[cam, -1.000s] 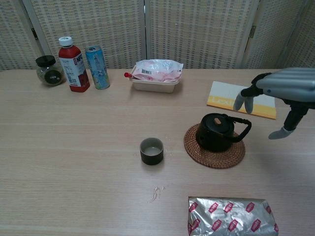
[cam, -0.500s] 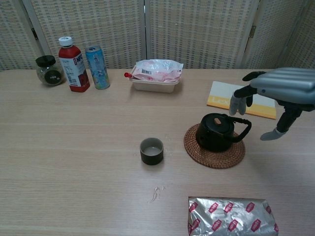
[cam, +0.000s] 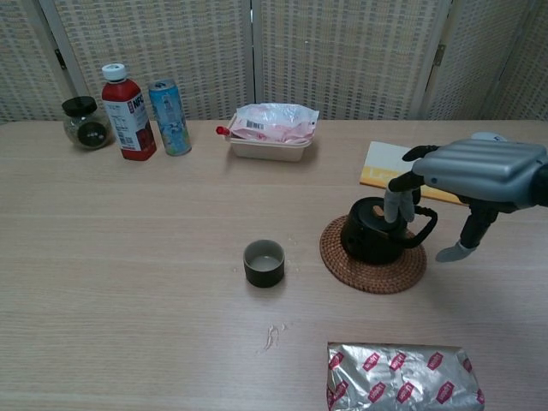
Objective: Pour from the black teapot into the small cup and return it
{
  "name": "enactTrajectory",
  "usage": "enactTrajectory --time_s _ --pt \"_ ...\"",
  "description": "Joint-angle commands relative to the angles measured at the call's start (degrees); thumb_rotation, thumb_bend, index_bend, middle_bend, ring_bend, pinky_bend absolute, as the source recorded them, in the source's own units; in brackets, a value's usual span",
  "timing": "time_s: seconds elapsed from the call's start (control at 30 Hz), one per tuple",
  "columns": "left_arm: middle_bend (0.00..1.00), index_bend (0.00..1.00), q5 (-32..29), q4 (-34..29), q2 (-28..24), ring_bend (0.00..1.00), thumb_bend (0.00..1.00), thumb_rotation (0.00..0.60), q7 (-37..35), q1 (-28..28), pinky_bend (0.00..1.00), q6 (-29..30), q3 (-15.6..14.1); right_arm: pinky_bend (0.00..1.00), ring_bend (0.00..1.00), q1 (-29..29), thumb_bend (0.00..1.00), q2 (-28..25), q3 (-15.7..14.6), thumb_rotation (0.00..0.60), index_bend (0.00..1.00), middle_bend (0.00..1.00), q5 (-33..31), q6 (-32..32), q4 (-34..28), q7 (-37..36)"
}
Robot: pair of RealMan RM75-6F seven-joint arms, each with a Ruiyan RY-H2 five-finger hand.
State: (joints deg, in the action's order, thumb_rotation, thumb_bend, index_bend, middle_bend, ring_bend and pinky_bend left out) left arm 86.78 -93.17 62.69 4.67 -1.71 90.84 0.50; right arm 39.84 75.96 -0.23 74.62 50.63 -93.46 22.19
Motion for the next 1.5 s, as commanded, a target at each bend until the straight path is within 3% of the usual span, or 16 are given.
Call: enactTrajectory --time_s 0.03,0.33,0.5,1.07,1.5 --pt "0.0 0.03 0.0 0.2 0.0 0.0 0.18 0.6 -0.2 -0.1 0.0 0.0 0.0 0.0 0.32 0.0 0.06 0.3 -0.1 0.6 0.37 0.42 -0.4 -0.4 0.1 0.5" --pt "0.0 0.03 -0.1 0.9 0.1 0.0 0.18 0.6 -1.1 -0.3 0.0 0.0 -0.1 0.0 0.33 -0.2 0.05 0.5 -0.4 0.6 0.38 0.43 -1.5 -1.0 0.3 1.7" --pt "0.0 0.03 0.0 0.9 0.2 0.0 0.18 0.6 -1.4 -0.3 0.0 -0.1 -0.2 0.0 0.33 -0.2 0.0 0.5 -0.3 0.6 0.39 0.44 -1.3 -1.3 0.5 1.0" --pt "0.0 0.03 -0.2 1.1 0.3 0.0 0.18 0.6 -2.6 -0.4 0.0 -0.7 -0.3 0.0 0.34 -0.5 0.0 1.6 -0.5 0.598 0.45 0.48 -1.3 -1.2 1.9 1.9" --pt "0.0 0.03 -0.5 0.9 0.3 0.0 0.18 0.6 -3.9 -0.5 0.0 -1.2 -0.4 0.0 0.34 -0.3 0.0 1.9 -1.0 0.468 0.48 0.49 -0.7 -1.4 2.2 4.1"
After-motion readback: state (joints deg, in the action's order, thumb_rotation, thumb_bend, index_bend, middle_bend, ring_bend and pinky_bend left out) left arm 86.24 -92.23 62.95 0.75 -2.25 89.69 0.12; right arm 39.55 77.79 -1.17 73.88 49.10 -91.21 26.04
